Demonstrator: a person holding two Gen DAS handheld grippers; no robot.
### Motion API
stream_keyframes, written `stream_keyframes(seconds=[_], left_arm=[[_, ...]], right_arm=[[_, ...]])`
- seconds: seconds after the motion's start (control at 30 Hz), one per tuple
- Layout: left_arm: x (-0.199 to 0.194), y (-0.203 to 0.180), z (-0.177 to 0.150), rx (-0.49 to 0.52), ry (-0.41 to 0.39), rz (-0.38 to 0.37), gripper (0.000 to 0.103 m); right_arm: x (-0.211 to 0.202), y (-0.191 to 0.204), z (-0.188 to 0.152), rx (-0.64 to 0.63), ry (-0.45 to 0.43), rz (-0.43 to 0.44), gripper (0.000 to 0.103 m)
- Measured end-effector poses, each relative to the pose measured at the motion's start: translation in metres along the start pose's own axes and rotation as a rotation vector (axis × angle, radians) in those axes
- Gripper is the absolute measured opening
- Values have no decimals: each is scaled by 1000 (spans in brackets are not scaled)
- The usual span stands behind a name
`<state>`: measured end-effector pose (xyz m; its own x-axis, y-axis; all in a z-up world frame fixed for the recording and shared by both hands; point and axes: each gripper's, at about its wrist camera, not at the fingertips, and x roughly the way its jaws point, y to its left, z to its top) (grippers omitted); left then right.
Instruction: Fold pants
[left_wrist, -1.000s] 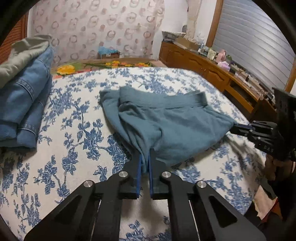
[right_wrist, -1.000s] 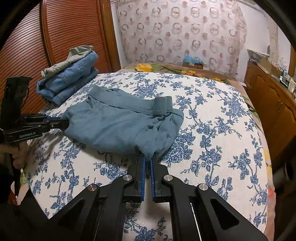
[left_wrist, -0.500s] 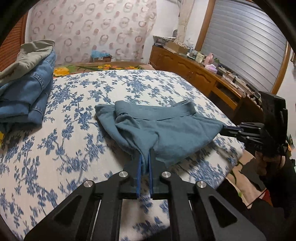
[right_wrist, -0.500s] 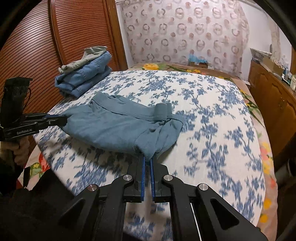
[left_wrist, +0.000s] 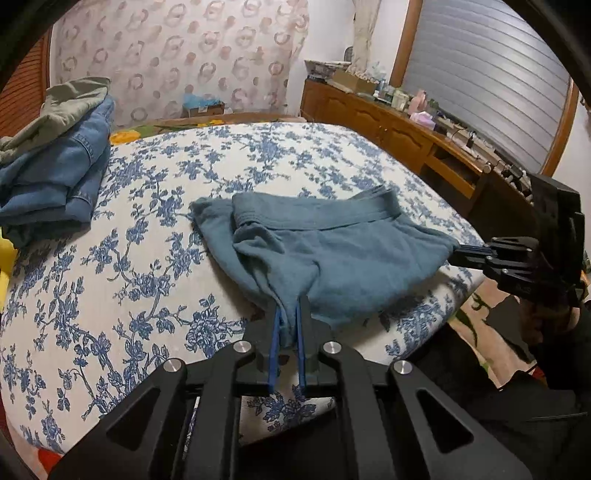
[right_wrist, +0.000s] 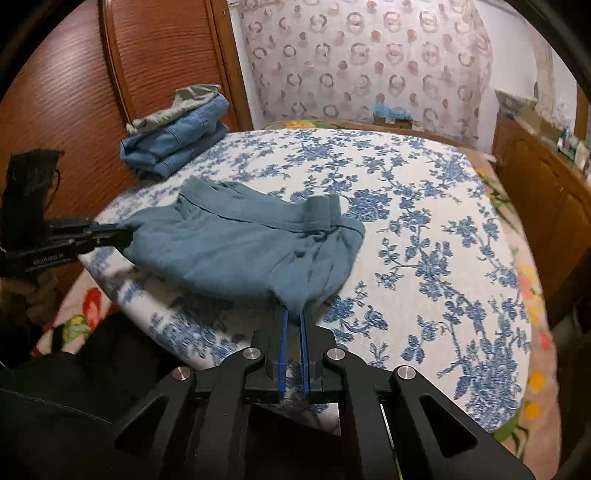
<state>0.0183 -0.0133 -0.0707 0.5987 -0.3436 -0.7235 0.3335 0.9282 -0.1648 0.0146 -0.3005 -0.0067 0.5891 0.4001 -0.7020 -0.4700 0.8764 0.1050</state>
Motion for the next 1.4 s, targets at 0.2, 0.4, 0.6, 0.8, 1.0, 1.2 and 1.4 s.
stream_keyframes(seconds=[0.2, 0.4, 0.6, 0.8, 1.0, 1.2, 1.4], left_arm=[[-3, -5, 4, 22, -6, 56, 16], [-6, -2, 11, 20, -24, 77, 37], [-3, 3, 17, 19, -42, 97, 69], [10, 10, 23, 0, -34, 114, 70], [25, 21, 26, -15, -3, 120, 70], [36, 31, 31, -34, 17, 117, 70], [44, 38, 40, -51, 12, 129, 70]], right_arm=[[-9, 2, 0, -8, -11, -15, 5], [-22, 0, 3, -13, -38, -29, 5], [-21, -3, 5, -8, -51, -52, 6], [-7, -7, 10, 3, -59, -69, 8], [15, -13, 20, 28, -56, -137, 23], [29, -23, 28, 107, -56, -90, 49], [42, -32, 32, 171, -29, -54, 51]])
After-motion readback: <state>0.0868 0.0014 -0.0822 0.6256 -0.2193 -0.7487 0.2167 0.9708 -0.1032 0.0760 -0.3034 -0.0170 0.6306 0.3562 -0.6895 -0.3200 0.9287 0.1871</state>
